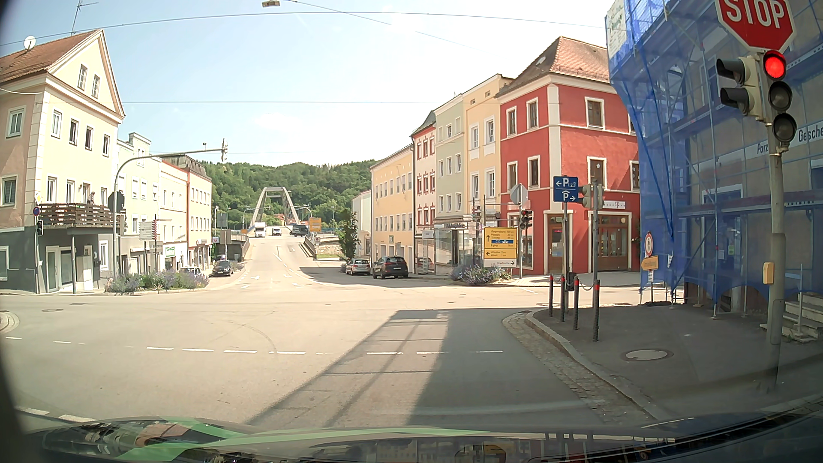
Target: Follow the waypoints while adhering to traffic rules and regulations
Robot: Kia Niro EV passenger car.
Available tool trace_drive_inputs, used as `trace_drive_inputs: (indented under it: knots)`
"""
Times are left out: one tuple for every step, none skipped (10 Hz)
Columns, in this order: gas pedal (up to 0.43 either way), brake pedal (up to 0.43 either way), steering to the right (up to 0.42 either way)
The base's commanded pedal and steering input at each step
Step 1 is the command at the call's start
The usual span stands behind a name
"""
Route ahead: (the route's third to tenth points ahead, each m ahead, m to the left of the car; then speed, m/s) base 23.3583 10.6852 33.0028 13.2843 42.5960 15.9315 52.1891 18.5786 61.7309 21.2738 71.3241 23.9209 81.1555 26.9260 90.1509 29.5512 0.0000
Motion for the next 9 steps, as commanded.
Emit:
trace_drive_inputs:
  knots:
    - [0.000, 0.311, 0.019]
    - [0.000, 0.311, 0.019]
    - [0.000, 0.311, 0.019]
    - [0.000, 0.311, 0.019]
    - [0.000, 0.311, 0.019]
    - [0.000, 0.311, 0.019]
    - [0.000, 0.311, 0.018]
    - [0.000, 0.317, 0.019]
    - [0.000, 0.317, 0.018]
